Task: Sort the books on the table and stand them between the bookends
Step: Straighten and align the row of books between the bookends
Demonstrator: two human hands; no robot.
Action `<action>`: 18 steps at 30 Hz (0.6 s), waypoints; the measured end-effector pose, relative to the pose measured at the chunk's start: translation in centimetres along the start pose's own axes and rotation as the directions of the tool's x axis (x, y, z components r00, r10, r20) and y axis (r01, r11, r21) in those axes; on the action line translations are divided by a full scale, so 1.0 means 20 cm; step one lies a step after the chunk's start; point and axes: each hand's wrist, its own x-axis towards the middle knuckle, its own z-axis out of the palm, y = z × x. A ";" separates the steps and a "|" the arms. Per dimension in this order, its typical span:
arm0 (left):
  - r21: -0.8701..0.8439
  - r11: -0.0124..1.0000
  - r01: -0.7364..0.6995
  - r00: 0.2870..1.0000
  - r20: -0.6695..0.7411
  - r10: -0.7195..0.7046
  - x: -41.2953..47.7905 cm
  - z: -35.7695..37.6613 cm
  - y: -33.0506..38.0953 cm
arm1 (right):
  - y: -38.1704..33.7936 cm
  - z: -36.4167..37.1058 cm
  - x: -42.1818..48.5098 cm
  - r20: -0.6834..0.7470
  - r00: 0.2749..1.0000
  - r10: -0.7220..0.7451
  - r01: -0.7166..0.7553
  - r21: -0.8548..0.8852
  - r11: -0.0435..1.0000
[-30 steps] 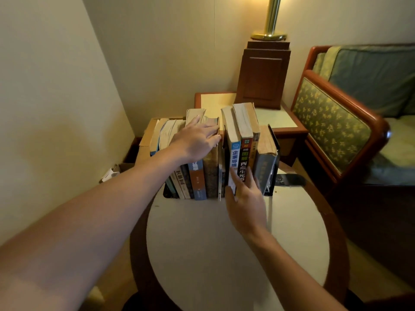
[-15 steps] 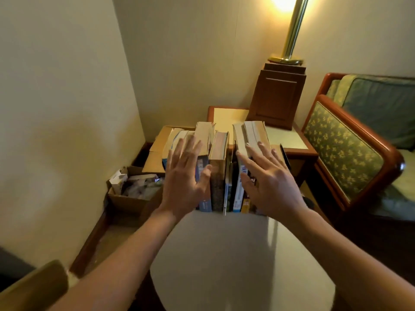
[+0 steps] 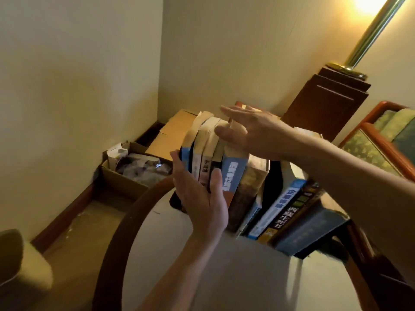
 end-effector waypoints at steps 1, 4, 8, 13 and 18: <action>0.027 1.000 -0.005 0.999 -0.041 0.006 -0.01 0.04 -0.01 | -0.01 0.00 0.05 0.033 0.999 -0.004 0.005 -0.022 1.000; 0.116 0.993 -0.002 0.989 -0.144 0.018 -0.03 0.13 0.00 | -0.05 0.01 0.16 0.118 0.993 0.031 -0.026 -0.045 0.999; 0.189 0.982 -0.011 0.966 -0.251 0.059 -0.03 0.20 0.00 | -0.08 0.02 0.23 0.162 0.985 0.052 -0.031 -0.128 0.991; 0.256 0.967 0.005 0.941 -0.329 0.082 -0.02 0.22 -0.02 | -0.06 0.05 0.21 0.137 0.988 0.072 -0.049 -0.164 0.985; 0.290 0.957 0.012 0.936 -0.341 0.091 -0.02 0.24 -0.02 | -0.04 0.05 0.19 0.135 0.987 0.085 -0.062 -0.166 0.984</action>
